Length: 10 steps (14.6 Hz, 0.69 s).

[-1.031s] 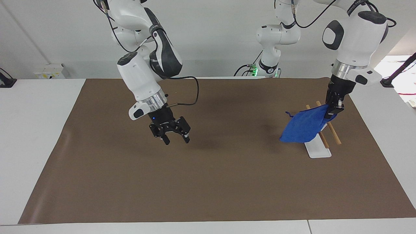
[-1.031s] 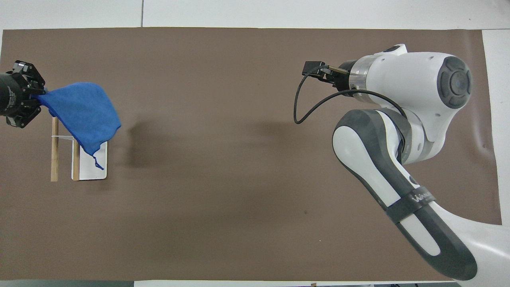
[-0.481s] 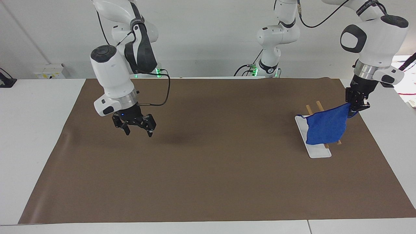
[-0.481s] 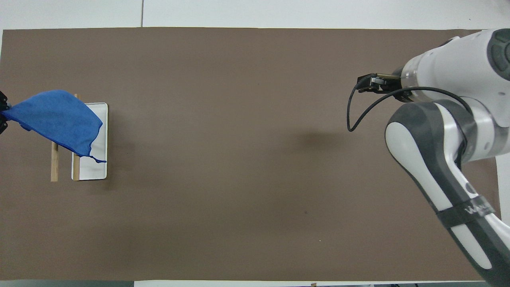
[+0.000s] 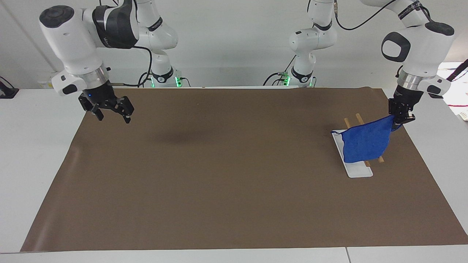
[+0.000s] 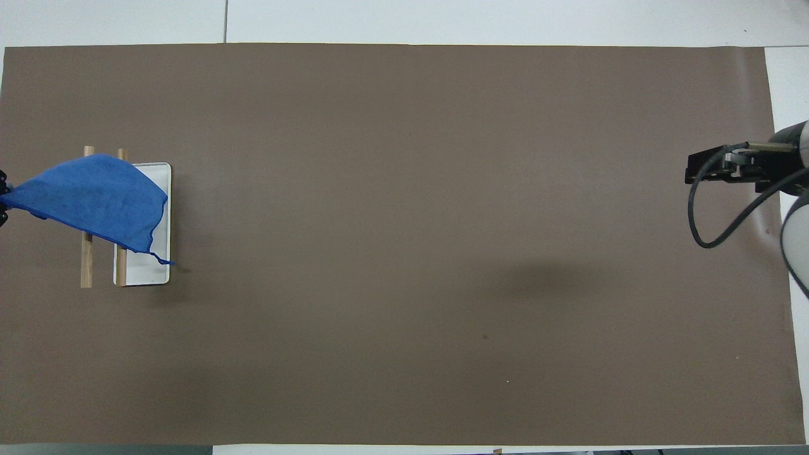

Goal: Right arm passes towel to left arm to hang
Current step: 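Open the right gripper and withdraw it while the left gripper holds the towel, then lower the towel with the left gripper over the wooden rack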

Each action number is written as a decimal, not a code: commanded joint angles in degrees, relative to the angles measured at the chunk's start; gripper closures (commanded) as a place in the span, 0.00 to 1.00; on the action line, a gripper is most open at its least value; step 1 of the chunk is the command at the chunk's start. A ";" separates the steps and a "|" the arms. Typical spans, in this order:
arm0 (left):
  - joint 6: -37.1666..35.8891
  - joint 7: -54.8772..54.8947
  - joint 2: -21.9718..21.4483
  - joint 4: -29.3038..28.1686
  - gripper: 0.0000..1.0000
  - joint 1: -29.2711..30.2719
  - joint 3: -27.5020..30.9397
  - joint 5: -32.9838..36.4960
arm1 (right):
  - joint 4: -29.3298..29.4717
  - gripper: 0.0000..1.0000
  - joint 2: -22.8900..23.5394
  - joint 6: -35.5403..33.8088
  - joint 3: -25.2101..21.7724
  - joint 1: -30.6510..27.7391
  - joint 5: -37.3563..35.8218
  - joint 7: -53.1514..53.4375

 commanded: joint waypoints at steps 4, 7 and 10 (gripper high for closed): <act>6.09 5.13 2.98 -2.89 1.00 4.55 -0.41 1.00 | 6.80 0.00 0.14 -10.85 0.64 -0.81 -0.35 1.30; 6.26 7.77 2.81 -4.91 1.00 6.31 -0.41 1.00 | 5.92 0.00 -0.39 -11.20 0.64 -0.72 -0.08 2.37; 6.26 8.21 3.16 -5.70 1.00 6.93 -0.41 1.00 | 6.44 0.00 -0.13 -11.54 0.64 -0.63 -0.08 2.11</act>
